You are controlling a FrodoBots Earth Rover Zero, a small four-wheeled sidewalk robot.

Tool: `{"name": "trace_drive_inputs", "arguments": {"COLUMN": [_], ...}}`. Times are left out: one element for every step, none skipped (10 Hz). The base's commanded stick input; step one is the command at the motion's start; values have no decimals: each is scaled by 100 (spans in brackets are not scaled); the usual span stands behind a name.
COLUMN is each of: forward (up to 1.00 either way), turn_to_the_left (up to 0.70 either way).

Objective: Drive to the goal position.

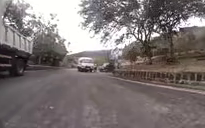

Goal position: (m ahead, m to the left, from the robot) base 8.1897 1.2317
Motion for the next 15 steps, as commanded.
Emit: {"name": "trace_drive_inputs", "arguments": {"forward": [70,70,70,70,70,70,70,70,70,70,70,70,70,70,70], "turn_to_the_left": [0,0,0,0,0,0,0,0,0,0,0,0,0,0,0]}}
